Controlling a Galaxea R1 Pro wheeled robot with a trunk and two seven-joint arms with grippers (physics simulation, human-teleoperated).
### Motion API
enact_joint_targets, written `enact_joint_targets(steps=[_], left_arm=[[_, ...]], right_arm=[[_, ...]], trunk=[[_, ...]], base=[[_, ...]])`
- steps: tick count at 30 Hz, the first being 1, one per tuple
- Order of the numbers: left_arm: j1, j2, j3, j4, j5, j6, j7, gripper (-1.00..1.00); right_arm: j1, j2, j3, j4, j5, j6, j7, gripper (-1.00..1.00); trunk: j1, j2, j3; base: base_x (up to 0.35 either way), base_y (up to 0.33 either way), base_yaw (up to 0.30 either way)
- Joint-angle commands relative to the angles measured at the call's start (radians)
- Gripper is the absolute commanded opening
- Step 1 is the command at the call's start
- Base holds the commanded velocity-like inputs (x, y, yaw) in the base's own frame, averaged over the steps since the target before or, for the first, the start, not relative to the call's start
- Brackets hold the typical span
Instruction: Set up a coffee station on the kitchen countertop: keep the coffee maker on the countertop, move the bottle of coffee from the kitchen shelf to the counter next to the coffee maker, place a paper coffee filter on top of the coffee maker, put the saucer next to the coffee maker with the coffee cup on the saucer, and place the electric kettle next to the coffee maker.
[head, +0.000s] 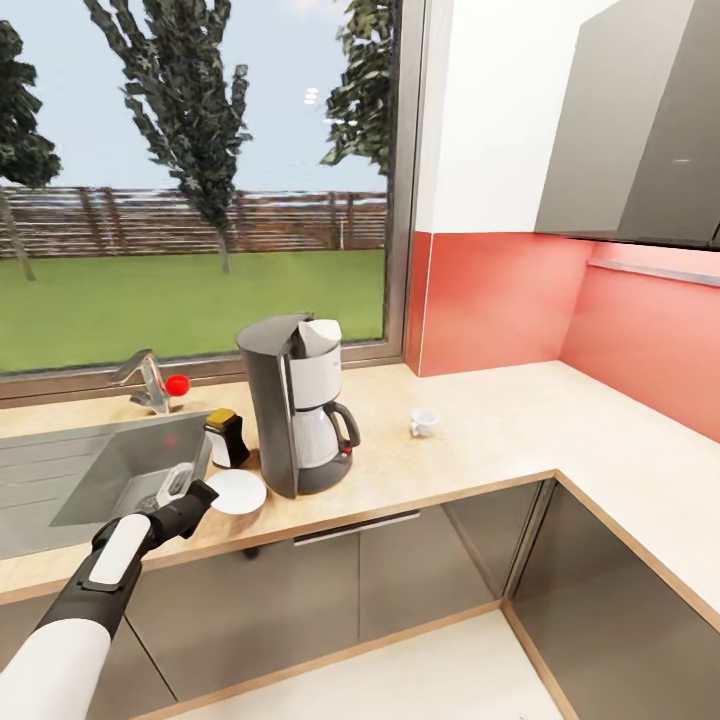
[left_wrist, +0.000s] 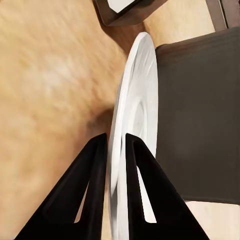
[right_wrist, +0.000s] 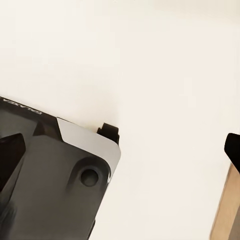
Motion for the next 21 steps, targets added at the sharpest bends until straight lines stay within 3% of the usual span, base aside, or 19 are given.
enact_joint_targets(steps=[1, 15, 21], left_arm=[[-0.001, 0.000, 0.001, -0.002, 0.009, 0.006, 0.011, -1.00], [0.001, 0.001, 0.001, 0.015, 0.003, 0.002, 0.015, -1.00], [0.007, 0.013, 0.001, 0.084, 0.004, -0.005, 0.004, -1.00]], right_arm=[[0.000, -0.001, 0.008, -0.002, -0.008, 0.006, 0.003, 1.00], [0.000, -0.001, 0.008, -0.002, -0.008, 0.007, 0.003, 1.00], [0.000, -0.001, 0.008, -0.002, -0.008, 0.007, 0.003, 1.00]], trunk=[[0.001, -0.002, -0.002], [0.001, -0.002, -0.002], [0.001, -0.002, -0.002]], base=[[0.003, 0.000, 0.000], [0.000, 0.000, 0.000], [0.000, 0.000, 0.000]])
